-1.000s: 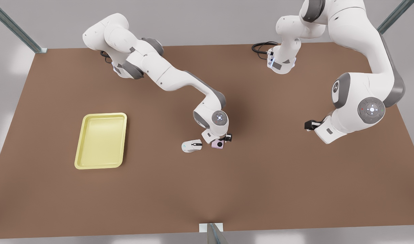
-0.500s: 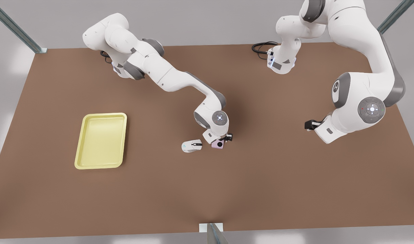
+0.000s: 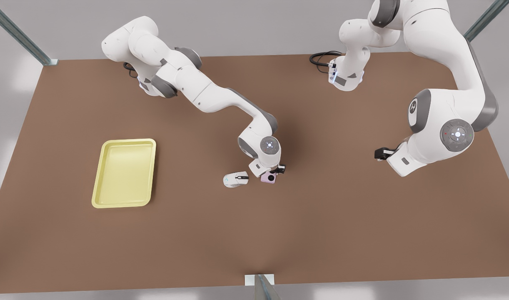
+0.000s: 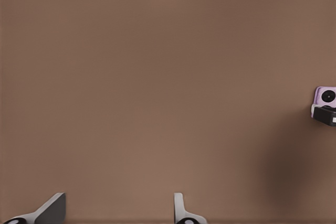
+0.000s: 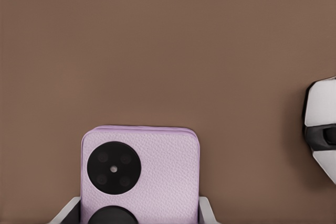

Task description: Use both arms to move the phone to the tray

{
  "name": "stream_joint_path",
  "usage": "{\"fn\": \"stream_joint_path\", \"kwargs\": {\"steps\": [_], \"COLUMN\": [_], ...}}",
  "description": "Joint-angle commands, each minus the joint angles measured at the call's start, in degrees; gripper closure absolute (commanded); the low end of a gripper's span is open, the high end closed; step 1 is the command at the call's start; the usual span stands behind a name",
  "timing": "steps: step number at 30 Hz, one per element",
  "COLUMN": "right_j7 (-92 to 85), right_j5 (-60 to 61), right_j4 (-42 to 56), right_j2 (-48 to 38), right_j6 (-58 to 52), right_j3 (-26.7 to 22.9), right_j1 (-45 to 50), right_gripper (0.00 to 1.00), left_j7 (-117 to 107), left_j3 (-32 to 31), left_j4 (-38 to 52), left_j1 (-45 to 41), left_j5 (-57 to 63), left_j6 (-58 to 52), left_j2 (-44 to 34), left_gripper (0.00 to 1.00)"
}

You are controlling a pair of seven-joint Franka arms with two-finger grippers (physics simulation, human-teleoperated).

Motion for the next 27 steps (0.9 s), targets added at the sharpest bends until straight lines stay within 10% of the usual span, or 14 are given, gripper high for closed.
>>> {"fn": "stream_joint_path", "kwargs": {"steps": [1,10,27], "right_j7": [-0.72,-1.69,-57.06], "right_j5": [0.01,0.10,-0.87], "right_j4": [0.03,-6.82,-70.72], "right_j2": [-0.10,-8.10,-50.29], "right_j6": [-0.03,-0.11,15.44], "right_j3": [0.01,-0.17,0.01], "right_j1": [0.00,-2.20,-41.66], "right_gripper": [0.20,0.20,0.20], "left_j7": [0.12,0.21,0.12], "left_j3": [0.00,0.00,0.00], "left_j4": [0.00,0.09,0.35], "left_j1": [0.00,0.09,0.09], "left_j5": [0.07,-0.01,-0.28], "left_j6": [0.01,0.01,0.80], "left_j2": [-0.09,0.08,0.79], "left_gripper": [0.00,0.00,0.00]}}
